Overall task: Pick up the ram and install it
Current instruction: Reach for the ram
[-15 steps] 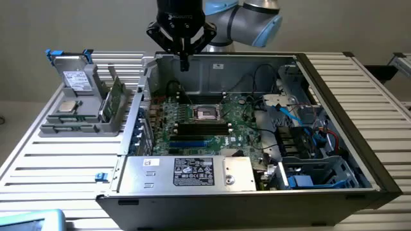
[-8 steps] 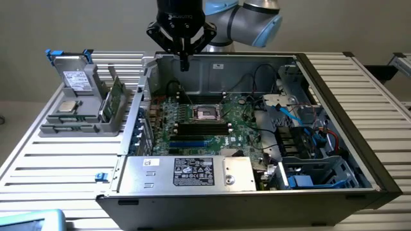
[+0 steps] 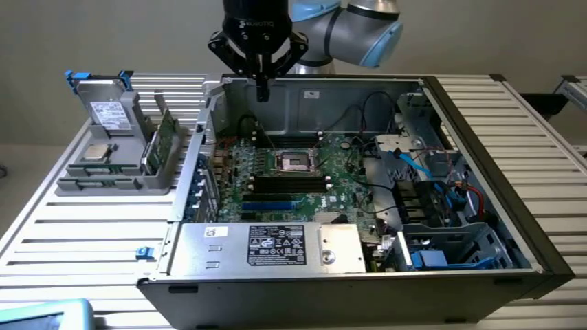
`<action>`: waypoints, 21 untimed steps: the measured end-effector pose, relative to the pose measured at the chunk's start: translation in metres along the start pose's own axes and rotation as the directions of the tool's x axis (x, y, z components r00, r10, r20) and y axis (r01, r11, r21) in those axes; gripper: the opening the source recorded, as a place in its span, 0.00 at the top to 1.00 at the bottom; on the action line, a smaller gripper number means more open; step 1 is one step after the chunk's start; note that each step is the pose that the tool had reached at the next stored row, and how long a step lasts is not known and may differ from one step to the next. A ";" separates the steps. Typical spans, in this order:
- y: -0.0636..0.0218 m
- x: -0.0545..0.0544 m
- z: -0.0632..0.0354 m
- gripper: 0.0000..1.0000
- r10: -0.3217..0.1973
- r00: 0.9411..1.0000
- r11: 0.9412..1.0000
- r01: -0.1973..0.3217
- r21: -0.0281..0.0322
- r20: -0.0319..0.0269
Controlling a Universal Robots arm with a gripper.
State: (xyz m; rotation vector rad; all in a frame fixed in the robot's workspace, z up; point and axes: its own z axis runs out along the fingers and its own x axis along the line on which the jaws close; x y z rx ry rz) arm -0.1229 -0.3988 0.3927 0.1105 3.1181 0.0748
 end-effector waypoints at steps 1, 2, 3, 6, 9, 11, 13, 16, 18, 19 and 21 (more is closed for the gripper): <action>-0.0002 0.002 -0.0001 0.89 0.000 1.000 1.000 0.000 0.000 0.000; -0.0004 0.006 -0.0001 0.89 0.000 1.000 1.000 0.000 0.000 0.000; -0.0008 0.011 -0.0002 0.89 0.000 1.000 1.000 0.000 0.000 0.000; -0.0018 0.025 -0.0005 0.89 0.000 1.000 1.000 0.000 0.000 0.000; -0.0027 0.038 -0.0008 0.89 0.000 1.000 1.000 0.000 0.000 0.000; -0.0033 0.048 -0.0010 0.89 0.000 1.000 1.000 0.000 0.000 0.000; -0.0040 0.057 -0.0012 0.89 0.000 1.000 1.000 0.000 0.000 0.000; -0.0049 0.070 -0.0015 0.89 0.000 1.000 1.000 0.000 0.000 0.000; -0.0056 0.079 -0.0016 0.89 0.000 1.000 1.000 0.000 0.000 0.000; -0.0059 0.084 -0.0017 0.89 0.000 1.000 1.000 0.000 0.000 0.000; -0.0065 0.093 -0.0019 0.89 0.000 1.000 1.000 0.000 0.000 0.000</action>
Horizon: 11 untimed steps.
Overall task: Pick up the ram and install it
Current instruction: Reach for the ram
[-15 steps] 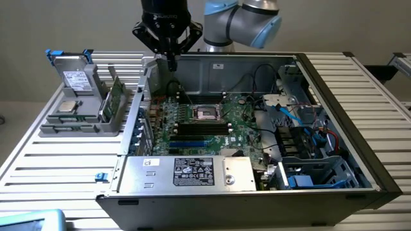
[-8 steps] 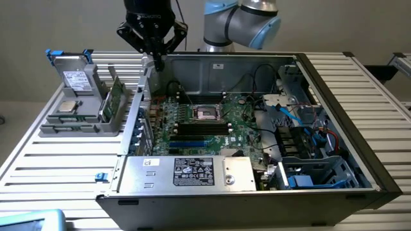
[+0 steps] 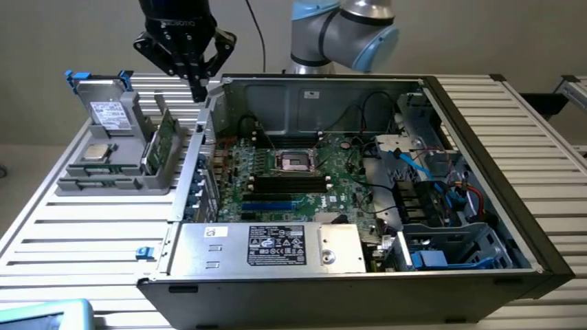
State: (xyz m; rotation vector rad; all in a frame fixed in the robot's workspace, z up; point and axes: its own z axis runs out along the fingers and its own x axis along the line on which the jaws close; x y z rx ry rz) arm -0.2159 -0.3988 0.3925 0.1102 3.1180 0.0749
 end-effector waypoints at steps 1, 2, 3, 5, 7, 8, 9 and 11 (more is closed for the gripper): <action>-0.0003 0.005 -0.0001 0.89 0.000 1.000 1.000 0.000 0.000 0.000; -0.0006 0.009 -0.0001 0.89 0.000 1.000 1.000 0.000 0.000 0.000; -0.0010 0.014 -0.0002 0.89 0.000 1.000 1.000 0.000 0.000 0.000; -0.0016 0.023 -0.0003 0.89 0.000 1.000 1.000 0.000 0.000 0.000; -0.0022 0.032 -0.0003 0.89 0.000 1.000 1.000 0.000 0.000 0.000; -0.0025 0.036 -0.0003 0.89 0.000 1.000 1.000 0.000 0.000 0.000; -0.0029 0.041 -0.0003 0.89 0.000 1.000 1.000 0.000 0.000 0.000; -0.0035 0.050 -0.0003 0.89 0.000 1.000 1.000 0.000 0.000 0.000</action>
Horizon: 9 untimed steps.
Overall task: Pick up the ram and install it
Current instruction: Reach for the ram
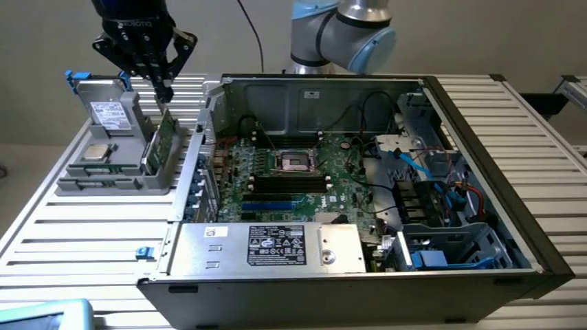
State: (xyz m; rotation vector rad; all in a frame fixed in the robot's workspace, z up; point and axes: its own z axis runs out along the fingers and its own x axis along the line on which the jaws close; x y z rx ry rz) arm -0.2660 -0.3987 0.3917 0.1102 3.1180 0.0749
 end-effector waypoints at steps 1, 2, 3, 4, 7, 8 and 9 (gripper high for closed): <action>-0.0003 0.005 0.0000 0.89 0.000 1.000 1.000 0.000 0.000 0.000; -0.0006 0.009 0.0001 0.89 0.000 1.000 1.000 0.000 0.000 0.000; -0.0010 0.014 0.0001 0.89 0.000 1.000 1.000 0.000 0.000 0.000; -0.0012 0.018 0.0001 0.89 0.000 1.000 1.000 0.000 0.000 0.000; -0.0020 0.032 0.0004 0.89 0.000 1.000 1.000 0.000 0.000 0.000; -0.0022 0.036 0.0005 0.89 0.000 1.000 1.000 0.000 0.000 0.000; -0.0024 0.041 0.0006 0.89 0.000 1.000 1.000 0.000 0.000 0.000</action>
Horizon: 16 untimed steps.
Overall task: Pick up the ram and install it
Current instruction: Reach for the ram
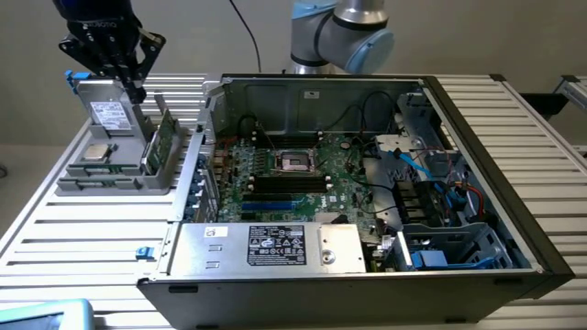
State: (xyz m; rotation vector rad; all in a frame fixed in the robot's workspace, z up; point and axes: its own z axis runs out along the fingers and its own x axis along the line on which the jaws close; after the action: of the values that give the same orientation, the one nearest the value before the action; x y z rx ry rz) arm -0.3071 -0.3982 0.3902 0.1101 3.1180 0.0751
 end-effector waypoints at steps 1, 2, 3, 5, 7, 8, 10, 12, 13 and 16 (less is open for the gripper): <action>-0.0002 0.004 0.0000 0.89 0.000 1.000 1.000 0.000 0.000 0.000; -0.0004 0.009 0.0002 0.89 0.000 1.000 1.000 0.000 0.000 0.000; -0.0006 0.013 0.0003 0.89 0.000 1.000 1.000 0.000 0.000 0.000; -0.0010 0.022 0.0005 0.89 0.000 1.000 1.000 0.000 0.000 0.000; -0.0013 0.032 0.0008 0.89 0.000 1.000 1.000 0.000 0.000 0.000; -0.0015 0.036 0.0009 0.89 0.000 1.000 1.000 0.000 0.000 0.000; -0.0019 0.046 0.0012 0.89 0.000 1.000 1.000 0.000 0.000 0.000; -0.0022 0.054 0.0014 0.89 0.000 1.000 1.000 0.000 0.000 0.000; -0.0023 0.059 0.0015 0.89 0.000 1.000 1.000 0.000 0.000 0.000; -0.0027 0.073 0.0019 0.89 0.000 1.000 1.000 0.000 0.000 0.000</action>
State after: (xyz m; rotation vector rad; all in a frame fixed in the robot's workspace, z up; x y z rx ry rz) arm -0.3798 -0.3956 0.3867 0.1099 3.1180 0.0749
